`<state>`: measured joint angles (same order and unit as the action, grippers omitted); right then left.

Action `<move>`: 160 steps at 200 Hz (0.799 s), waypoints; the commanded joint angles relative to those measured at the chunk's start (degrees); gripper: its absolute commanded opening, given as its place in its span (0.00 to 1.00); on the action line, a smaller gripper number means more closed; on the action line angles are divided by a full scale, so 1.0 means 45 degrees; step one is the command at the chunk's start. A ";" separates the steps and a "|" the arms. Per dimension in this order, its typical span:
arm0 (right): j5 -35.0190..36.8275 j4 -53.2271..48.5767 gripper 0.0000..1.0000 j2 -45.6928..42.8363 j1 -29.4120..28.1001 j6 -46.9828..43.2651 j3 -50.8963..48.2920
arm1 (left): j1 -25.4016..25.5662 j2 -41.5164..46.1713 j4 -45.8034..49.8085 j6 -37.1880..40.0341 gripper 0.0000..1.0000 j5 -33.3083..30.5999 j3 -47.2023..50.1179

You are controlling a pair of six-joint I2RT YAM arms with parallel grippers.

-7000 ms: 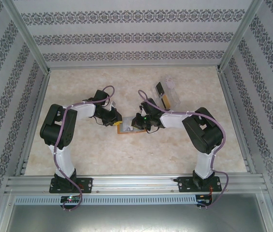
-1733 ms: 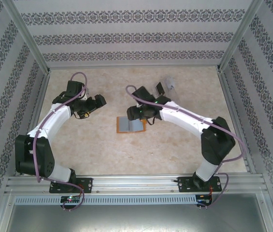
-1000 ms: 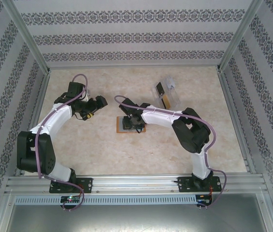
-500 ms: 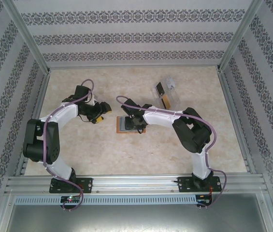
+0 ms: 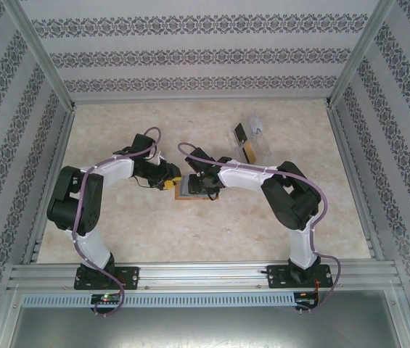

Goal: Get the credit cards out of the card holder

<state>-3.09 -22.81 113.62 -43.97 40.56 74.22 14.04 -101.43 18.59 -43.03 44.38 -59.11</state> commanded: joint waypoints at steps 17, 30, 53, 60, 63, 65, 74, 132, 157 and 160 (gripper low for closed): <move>-0.0157 -0.0360 0.37 0.0414 0.0117 -0.0008 -0.0554 | 0.0452 -0.0316 -0.0356 -0.0238 0.36 0.0246 0.0063; -0.0172 -0.0361 0.37 0.0405 0.0115 0.0011 -0.0571 | 0.0529 -0.0388 -0.0383 -0.0225 0.34 0.0267 0.0124; -0.0135 -0.0361 0.37 0.0371 0.0121 0.0011 -0.0603 | 0.0555 -0.0505 -0.0204 -0.0055 0.33 0.0201 0.0157; -0.0131 -0.0352 0.37 0.0369 0.0118 0.0011 -0.0613 | 0.0556 -0.0536 -0.0107 0.0029 0.33 0.0093 0.0148; -0.0133 -0.0338 0.37 0.0370 0.0121 0.0026 -0.0613 | 0.0562 -0.0543 -0.0081 0.0062 0.33 0.0051 0.0138; -0.0133 -0.0341 0.37 0.0374 0.0121 0.0029 -0.0623 | 0.0564 -0.0565 -0.0062 0.0067 0.33 0.0043 0.0131; -0.0152 -0.0331 0.37 0.0357 0.0131 0.0031 -0.0630 | 0.0558 -0.0605 -0.0015 0.0127 0.33 0.0009 0.0128; -0.0210 -0.0312 0.37 0.0330 0.0141 0.0050 -0.0614 | 0.0649 -0.1158 -0.0127 0.0267 0.33 0.0332 0.0090; -0.0279 -0.0275 0.38 0.0278 0.0127 0.0070 -0.0602 | 0.0669 -0.1237 -0.0273 0.0323 0.28 0.0512 0.0109; -0.0288 -0.0263 0.38 0.0278 0.0132 0.0087 -0.0612 | 0.0676 -0.1236 -0.0297 0.0323 0.28 0.0573 0.0099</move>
<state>-3.53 -21.78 113.43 -43.97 40.58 73.69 16.14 -106.10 18.37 -42.98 45.25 -58.87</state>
